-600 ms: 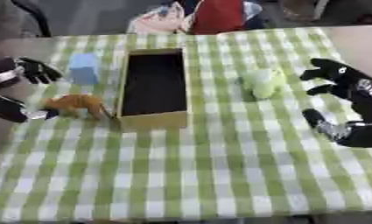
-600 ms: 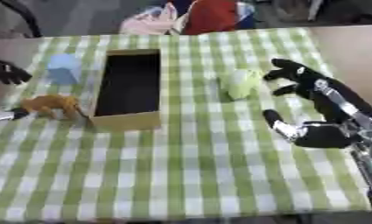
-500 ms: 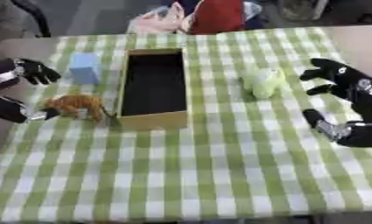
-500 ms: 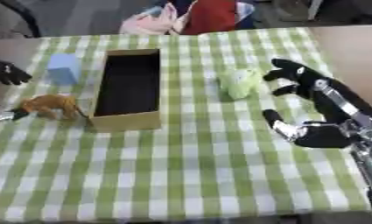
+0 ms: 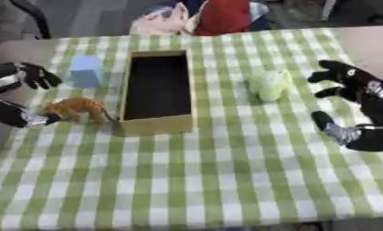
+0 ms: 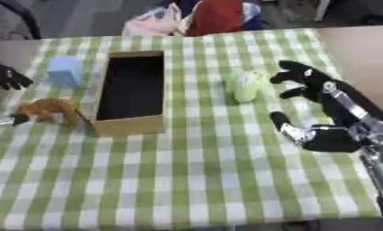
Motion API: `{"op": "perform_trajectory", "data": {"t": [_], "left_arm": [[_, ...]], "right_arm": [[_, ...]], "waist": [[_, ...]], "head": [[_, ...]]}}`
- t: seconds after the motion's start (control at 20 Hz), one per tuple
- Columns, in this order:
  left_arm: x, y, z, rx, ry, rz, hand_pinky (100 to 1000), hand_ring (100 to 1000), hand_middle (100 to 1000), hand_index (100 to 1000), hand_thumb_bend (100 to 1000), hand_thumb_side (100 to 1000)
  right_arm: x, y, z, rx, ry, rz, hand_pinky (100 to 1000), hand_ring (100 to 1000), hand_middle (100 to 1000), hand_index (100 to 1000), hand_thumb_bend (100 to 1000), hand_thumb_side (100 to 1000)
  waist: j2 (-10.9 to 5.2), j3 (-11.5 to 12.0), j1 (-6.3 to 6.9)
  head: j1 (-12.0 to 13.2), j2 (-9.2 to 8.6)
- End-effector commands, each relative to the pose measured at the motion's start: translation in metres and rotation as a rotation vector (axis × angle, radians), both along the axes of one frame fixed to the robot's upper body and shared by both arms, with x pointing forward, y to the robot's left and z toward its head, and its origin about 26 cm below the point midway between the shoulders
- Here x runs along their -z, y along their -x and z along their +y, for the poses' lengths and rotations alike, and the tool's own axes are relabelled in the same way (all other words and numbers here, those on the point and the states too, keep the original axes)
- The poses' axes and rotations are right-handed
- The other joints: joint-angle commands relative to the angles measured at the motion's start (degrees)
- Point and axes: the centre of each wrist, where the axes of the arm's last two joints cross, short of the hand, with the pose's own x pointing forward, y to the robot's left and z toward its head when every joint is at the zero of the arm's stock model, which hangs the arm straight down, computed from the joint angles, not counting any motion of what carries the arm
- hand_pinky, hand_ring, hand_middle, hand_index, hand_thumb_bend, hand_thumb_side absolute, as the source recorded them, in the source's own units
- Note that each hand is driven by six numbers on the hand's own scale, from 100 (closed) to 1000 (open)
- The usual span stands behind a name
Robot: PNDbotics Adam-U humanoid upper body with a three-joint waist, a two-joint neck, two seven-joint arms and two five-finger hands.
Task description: Pick up objects on the table and place them in the box.
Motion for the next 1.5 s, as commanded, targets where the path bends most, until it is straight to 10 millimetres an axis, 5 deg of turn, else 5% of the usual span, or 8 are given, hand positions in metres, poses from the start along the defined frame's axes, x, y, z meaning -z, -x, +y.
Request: {"op": "perform_trajectory", "data": {"t": [0.05,1.5], "left_arm": [[-0.009,-0.005,0.005,-0.016,-0.037,-0.011,732,736,713,844,477,365],[0.035,-0.055,-0.019,-0.022,-0.117,-0.021,675,618,611,752,367,220]], "right_arm": [[-0.006,0.0,-0.002,0.001,0.017,-0.015,780,951,793,1000,220,191],[-0.005,-0.001,0.001,-0.012,0.014,-0.006,779,951,792,1000,195,204]], "waist": [[-0.89,-0.03,-0.06],[-0.76,-1.16,-0.14]], "head": [[-0.03,-0.38],[0.28,-0.84]]}}
